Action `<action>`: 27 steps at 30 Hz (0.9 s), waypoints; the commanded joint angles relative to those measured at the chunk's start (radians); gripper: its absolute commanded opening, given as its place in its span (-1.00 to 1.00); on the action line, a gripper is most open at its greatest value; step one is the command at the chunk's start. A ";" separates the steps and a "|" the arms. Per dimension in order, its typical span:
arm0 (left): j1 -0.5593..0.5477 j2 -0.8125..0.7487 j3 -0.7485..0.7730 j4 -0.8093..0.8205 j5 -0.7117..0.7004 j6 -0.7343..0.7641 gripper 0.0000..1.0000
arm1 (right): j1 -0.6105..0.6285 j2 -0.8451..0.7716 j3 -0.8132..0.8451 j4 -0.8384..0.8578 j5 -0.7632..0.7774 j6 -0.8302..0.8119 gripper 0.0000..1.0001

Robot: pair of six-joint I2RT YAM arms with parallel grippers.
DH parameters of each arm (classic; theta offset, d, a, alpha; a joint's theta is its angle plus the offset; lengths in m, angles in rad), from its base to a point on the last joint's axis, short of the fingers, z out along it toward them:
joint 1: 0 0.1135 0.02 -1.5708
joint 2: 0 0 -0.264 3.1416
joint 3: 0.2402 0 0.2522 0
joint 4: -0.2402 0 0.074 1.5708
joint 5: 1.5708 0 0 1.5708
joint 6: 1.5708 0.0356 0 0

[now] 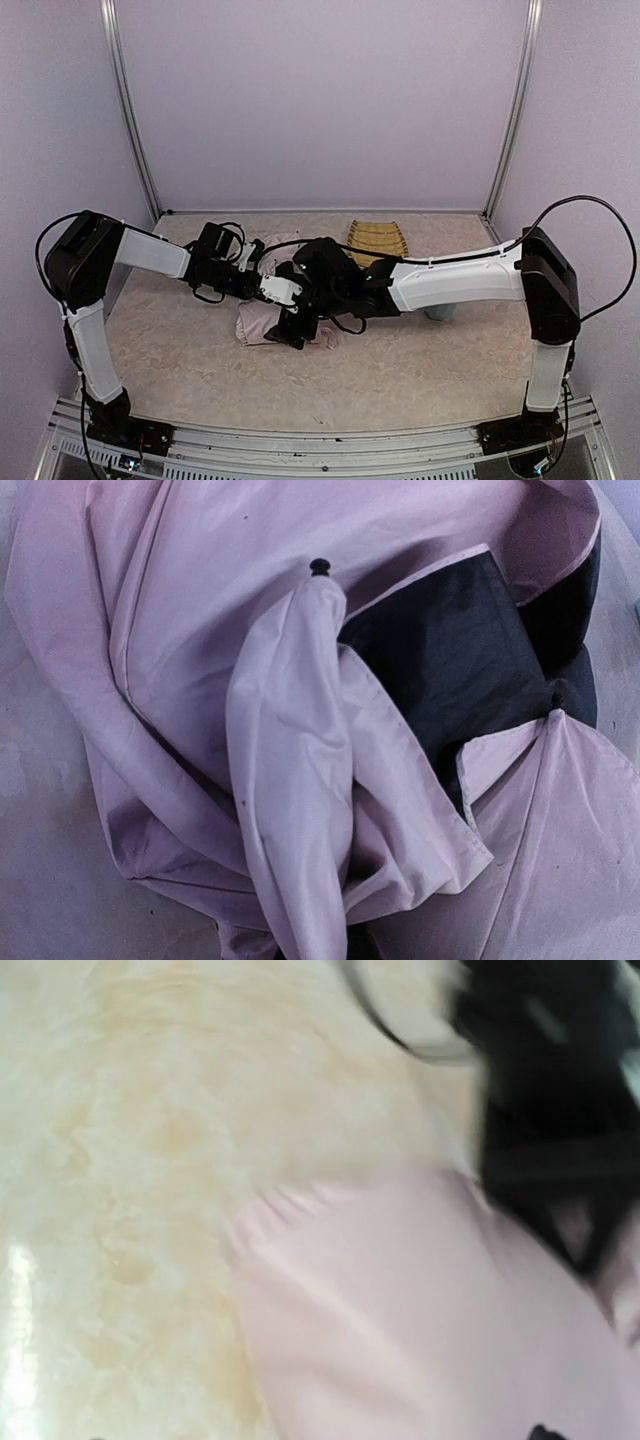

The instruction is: Put away the umbrella

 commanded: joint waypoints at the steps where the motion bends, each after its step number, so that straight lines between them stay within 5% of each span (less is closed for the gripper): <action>1: 0.000 0.030 0.003 -0.086 -0.006 0.024 -1.00 | 0.020 0.126 0.177 -0.224 0.156 -0.304 0.80; 8: -0.001 0.034 0.010 -0.093 -0.005 0.027 -1.00 | 0.012 0.324 0.455 -0.442 0.195 -0.450 0.81; 18: 0.000 0.045 0.055 -0.102 -0.036 0.015 -0.89 | -0.014 0.472 0.538 -0.659 0.016 -0.345 0.62; 27: -0.012 0.040 0.244 -0.045 -0.170 0.024 0.02 | 0.005 0.344 0.271 -0.514 -0.091 -0.217 0.57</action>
